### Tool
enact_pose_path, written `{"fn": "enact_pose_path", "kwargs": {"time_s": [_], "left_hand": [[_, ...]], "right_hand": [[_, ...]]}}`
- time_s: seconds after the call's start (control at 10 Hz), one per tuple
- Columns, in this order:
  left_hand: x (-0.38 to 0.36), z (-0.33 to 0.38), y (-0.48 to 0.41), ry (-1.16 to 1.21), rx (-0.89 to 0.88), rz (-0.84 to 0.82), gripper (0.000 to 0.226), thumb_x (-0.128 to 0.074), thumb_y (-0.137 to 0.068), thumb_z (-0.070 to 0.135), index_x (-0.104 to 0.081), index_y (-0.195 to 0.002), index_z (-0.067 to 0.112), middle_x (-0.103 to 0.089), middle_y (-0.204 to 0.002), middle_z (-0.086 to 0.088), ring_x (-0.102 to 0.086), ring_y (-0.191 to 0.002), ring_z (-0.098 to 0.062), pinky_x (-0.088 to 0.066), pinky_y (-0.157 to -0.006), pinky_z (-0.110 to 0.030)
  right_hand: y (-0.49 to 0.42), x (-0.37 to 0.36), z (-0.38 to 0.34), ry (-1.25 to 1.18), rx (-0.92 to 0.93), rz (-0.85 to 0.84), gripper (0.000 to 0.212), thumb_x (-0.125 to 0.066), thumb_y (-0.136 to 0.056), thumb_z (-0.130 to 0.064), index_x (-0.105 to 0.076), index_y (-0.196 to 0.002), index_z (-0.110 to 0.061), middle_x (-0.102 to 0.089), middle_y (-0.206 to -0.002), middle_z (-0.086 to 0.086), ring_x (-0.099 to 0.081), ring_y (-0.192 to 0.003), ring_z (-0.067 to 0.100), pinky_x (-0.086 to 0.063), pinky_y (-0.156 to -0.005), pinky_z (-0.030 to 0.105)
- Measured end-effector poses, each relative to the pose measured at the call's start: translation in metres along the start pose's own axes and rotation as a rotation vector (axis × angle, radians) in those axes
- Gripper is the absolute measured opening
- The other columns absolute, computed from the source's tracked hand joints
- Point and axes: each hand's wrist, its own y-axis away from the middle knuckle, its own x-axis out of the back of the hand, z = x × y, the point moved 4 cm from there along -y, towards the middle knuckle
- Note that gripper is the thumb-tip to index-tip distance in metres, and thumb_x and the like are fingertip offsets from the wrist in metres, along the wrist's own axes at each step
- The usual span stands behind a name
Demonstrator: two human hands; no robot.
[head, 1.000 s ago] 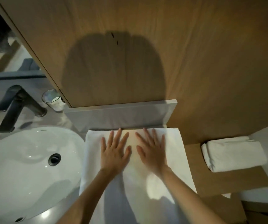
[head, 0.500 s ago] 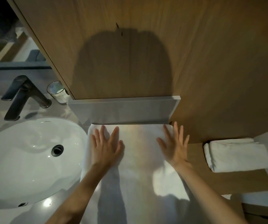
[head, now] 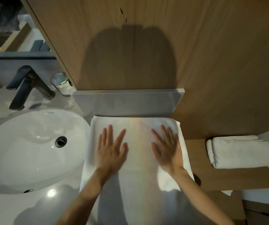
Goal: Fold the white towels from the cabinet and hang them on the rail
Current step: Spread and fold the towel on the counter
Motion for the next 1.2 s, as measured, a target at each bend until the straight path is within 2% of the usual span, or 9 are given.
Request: {"fn": "enact_pose_path", "kwargs": {"time_s": [0.1,0.2,0.3,0.4,0.5,0.6,0.8,0.9,1.2], "left_hand": [[0.007,-0.018,0.007,0.011,0.028,0.03,0.057,-0.021,-0.096,0.056,-0.014,-0.151,0.043,0.005,-0.162,-0.01,0.009,-0.149,-0.026,-0.005,-0.121,-0.044],[0.013,-0.023,0.01,0.004,0.067,0.029,0.058,-0.024,-0.094,0.058,-0.016,-0.151,0.044,0.003,-0.161,-0.014,0.007,-0.149,-0.028,-0.004,-0.121,-0.043],[0.013,-0.02,0.009,0.002,0.119,-0.029,0.06,-0.02,-0.094,0.057,-0.01,-0.152,0.042,0.008,-0.16,-0.018,0.01,-0.148,-0.03,0.002,-0.121,-0.041],[0.016,-0.01,0.013,-0.019,0.104,0.054,0.061,-0.015,-0.098,0.046,-0.017,-0.154,0.022,-0.005,-0.159,-0.022,-0.005,-0.147,-0.037,-0.01,-0.12,-0.047],[0.006,0.02,0.037,0.024,-0.028,0.106,0.054,-0.017,-0.102,0.032,-0.02,-0.152,0.011,-0.011,-0.159,-0.012,-0.01,-0.148,-0.029,-0.007,-0.121,-0.044],[-0.02,0.043,0.062,0.016,-0.05,0.029,0.055,-0.017,-0.103,0.033,-0.018,-0.153,0.01,-0.007,-0.161,-0.009,-0.005,-0.149,-0.027,-0.005,-0.118,-0.044],[-0.012,0.019,0.077,-0.038,-0.032,-0.032,0.054,-0.018,-0.1,0.049,-0.009,-0.152,0.04,0.008,-0.162,0.009,0.015,-0.148,-0.014,0.007,-0.12,-0.045],[-0.002,-0.009,0.083,-0.013,0.048,0.004,0.055,-0.023,-0.097,0.052,-0.016,-0.151,0.042,-0.001,-0.162,0.007,0.009,-0.149,-0.017,0.003,-0.121,-0.041],[0.014,-0.025,0.099,-0.004,0.022,-0.025,0.059,-0.015,-0.097,0.053,-0.006,-0.153,0.037,0.009,-0.161,0.0,0.016,-0.147,-0.016,0.005,-0.121,-0.036]], "right_hand": [[0.011,0.016,0.01,0.123,-0.347,-0.037,0.054,-0.013,-0.101,-0.058,-0.022,-0.152,-0.04,-0.017,-0.162,-0.008,-0.019,-0.148,0.019,-0.029,-0.115,0.047],[0.004,0.022,0.027,0.791,-0.384,-0.211,0.06,-0.006,-0.097,-0.06,-0.008,-0.153,-0.039,0.002,-0.163,-0.007,0.007,-0.15,0.018,-0.012,-0.121,0.049],[-0.001,0.024,0.022,0.809,-0.447,-0.206,0.067,-0.003,-0.093,-0.059,-0.01,-0.155,-0.033,0.0,-0.162,-0.004,0.006,-0.15,0.024,-0.007,-0.121,0.049],[0.0,0.015,0.002,0.885,-0.391,-0.093,0.062,-0.017,-0.097,-0.042,-0.039,-0.148,-0.015,-0.032,-0.155,0.011,-0.025,-0.144,0.036,-0.022,-0.114,0.058],[0.016,-0.027,-0.024,0.814,-0.293,-0.089,0.054,-0.027,-0.096,-0.029,-0.044,-0.145,-0.013,-0.036,-0.153,0.01,-0.028,-0.143,0.033,-0.021,-0.116,0.057],[0.037,-0.066,-0.042,0.836,-0.303,-0.15,0.051,-0.022,-0.101,-0.032,-0.043,-0.146,-0.018,-0.034,-0.154,0.011,-0.029,-0.143,0.034,-0.029,-0.11,0.062],[0.057,-0.046,-0.032,0.875,-0.266,-0.207,0.05,-0.027,-0.102,-0.045,-0.034,-0.15,-0.032,-0.021,-0.161,0.0,-0.013,-0.15,0.025,-0.011,-0.118,0.057],[0.068,-0.007,-0.025,0.916,-0.38,-0.18,0.057,-0.012,-0.098,-0.058,-0.023,-0.151,-0.04,-0.015,-0.162,-0.005,-0.005,-0.15,0.023,-0.003,-0.121,0.048],[0.083,0.018,-0.02,0.927,-0.628,-0.186,0.065,-0.001,-0.094,-0.064,0.003,-0.153,-0.04,0.012,-0.162,-0.007,0.014,-0.149,0.024,-0.001,-0.12,0.051]]}}
